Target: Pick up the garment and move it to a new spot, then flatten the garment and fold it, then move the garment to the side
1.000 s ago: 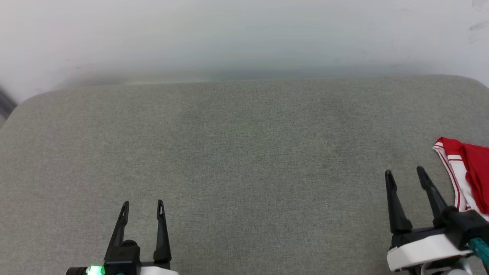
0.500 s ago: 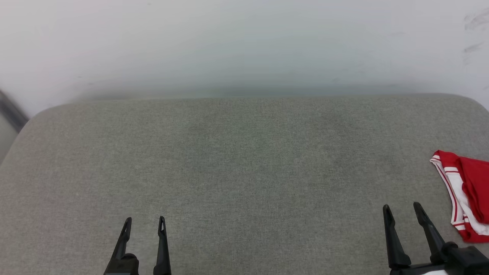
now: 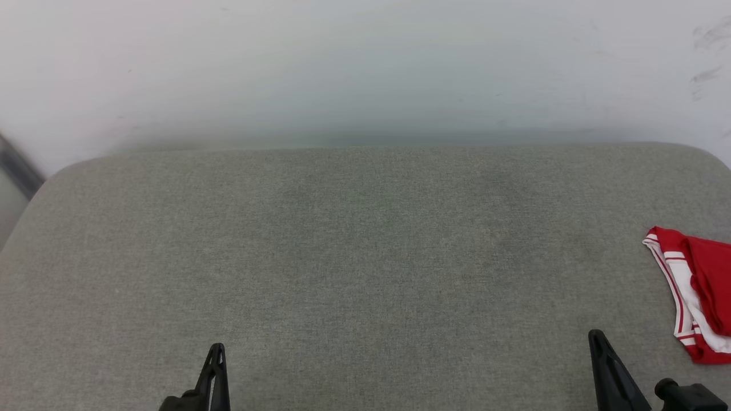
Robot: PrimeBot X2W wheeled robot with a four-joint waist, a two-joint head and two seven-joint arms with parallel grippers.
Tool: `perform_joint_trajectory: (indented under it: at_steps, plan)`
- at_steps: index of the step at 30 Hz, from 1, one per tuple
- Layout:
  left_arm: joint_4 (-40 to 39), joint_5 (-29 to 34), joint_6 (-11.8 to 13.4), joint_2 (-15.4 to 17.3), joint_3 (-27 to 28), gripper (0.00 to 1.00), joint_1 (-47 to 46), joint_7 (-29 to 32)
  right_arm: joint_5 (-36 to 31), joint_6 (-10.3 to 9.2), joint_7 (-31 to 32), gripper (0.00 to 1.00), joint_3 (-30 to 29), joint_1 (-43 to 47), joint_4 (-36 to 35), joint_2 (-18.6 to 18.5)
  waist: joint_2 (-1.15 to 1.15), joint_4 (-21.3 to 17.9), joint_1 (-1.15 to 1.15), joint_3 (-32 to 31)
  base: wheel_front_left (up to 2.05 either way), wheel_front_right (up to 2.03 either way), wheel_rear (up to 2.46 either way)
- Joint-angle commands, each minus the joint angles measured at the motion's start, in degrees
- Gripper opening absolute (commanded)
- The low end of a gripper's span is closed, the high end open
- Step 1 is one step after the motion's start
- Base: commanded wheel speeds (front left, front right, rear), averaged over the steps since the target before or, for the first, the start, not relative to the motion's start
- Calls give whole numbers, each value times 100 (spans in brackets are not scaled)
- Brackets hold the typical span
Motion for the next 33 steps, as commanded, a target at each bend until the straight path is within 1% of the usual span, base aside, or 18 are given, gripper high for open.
perform_joint_trajectory:
  at_steps: [1,16,33]
  plan:
    - [-83,-210,-26,7,9,0,-22,11,203,0,18,0,3,-36,-64,-11,0,-2,1,1,0,0,0]
    - [178,-2075,-325,81,112,0,-389,329,1944,-1,337,0,19,-388,138,-106,0,-27,1,11,0,0,0]
    - [421,-3791,-614,121,238,0,-733,652,3541,-1,664,0,-7,-704,322,-162,0,-56,1,21,0,0,0]
